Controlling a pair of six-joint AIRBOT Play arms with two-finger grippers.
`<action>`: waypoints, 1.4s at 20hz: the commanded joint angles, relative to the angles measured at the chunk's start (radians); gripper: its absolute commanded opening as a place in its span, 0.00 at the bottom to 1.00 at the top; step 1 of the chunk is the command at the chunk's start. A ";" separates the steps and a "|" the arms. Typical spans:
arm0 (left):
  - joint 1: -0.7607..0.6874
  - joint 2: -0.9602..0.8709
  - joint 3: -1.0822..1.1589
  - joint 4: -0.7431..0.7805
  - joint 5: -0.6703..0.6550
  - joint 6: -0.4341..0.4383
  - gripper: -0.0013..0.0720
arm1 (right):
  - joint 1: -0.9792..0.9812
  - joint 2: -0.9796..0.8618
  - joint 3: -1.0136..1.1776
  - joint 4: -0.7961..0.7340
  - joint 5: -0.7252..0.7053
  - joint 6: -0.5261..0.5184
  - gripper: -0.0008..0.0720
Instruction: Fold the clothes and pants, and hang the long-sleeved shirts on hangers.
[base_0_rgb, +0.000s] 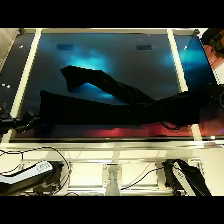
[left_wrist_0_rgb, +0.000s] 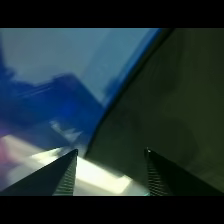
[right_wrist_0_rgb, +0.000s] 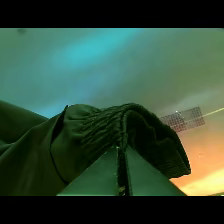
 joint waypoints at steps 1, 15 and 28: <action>-0.001 -0.056 -0.008 -0.162 0.077 0.069 0.57 | 0.000 -0.001 0.000 0.000 -0.023 0.000 0.04; -0.117 -0.089 0.612 -0.523 0.138 -0.057 0.03 | 0.000 -0.219 0.063 0.000 -0.582 0.234 0.03; -0.124 -0.122 0.945 0.272 -0.317 -0.396 0.03 | 0.000 -0.539 0.617 -0.002 0.263 -0.115 0.04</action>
